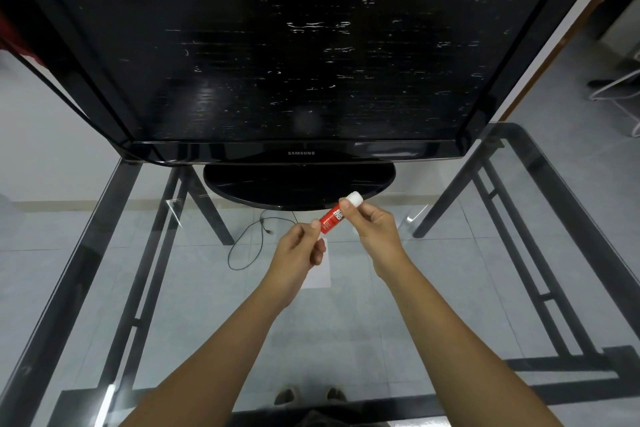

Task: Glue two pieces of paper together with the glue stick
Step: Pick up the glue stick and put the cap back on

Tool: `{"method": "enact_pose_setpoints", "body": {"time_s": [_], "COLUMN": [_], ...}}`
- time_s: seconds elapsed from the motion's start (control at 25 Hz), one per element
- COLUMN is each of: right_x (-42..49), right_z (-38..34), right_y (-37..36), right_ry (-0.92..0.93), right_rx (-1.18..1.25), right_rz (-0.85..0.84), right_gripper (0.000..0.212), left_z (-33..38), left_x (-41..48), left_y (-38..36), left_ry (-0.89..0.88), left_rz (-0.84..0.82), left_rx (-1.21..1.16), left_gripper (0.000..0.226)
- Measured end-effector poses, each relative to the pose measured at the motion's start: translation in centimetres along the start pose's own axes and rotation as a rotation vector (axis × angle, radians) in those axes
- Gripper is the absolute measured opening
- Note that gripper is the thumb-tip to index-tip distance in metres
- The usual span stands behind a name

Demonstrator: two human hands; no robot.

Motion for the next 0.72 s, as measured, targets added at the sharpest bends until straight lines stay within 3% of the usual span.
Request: {"method": "enact_pose_setpoints", "body": {"time_s": [0.24, 0.4, 0.52, 0.72], "right_x": [-0.3, -0.3, -0.4, -0.4], "right_z": [0.6, 0.7, 0.4, 0.2], "right_y": [-0.5, 0.0, -0.1, -0.4], "right_ry": [0.019, 0.003, -0.003, 0.04], "right_rx": [-0.006, 0.032, 0.039, 0.01], "right_rz": [-0.051, 0.01, -0.001, -0.032], "right_gripper": [0.018, 0.012, 0.018, 0.025], "left_z": [-2.1, -0.6, -0.3, -2.1], "left_x": [0.0, -0.1, -0.4, -0.6], "left_y": [0.3, 0.3, 0.5, 0.2], "left_ry": [0.287, 0.093, -0.001, 0.359], "left_rz": [0.016, 0.018, 0.013, -0.025], "left_rx": [0.034, -0.186, -0.127, -0.13], "left_gripper": [0.052, 0.025, 0.03, 0.049]}}
Point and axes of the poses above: each hand's wrist, its own x-axis towards the middle knuckle, its own y-axis out of the back of the hand, z = x × y, the point moved 9 cm from there along x, towards the middle knuckle, and after that the axes turned 12 degrees about z, right-handed, at the moved point
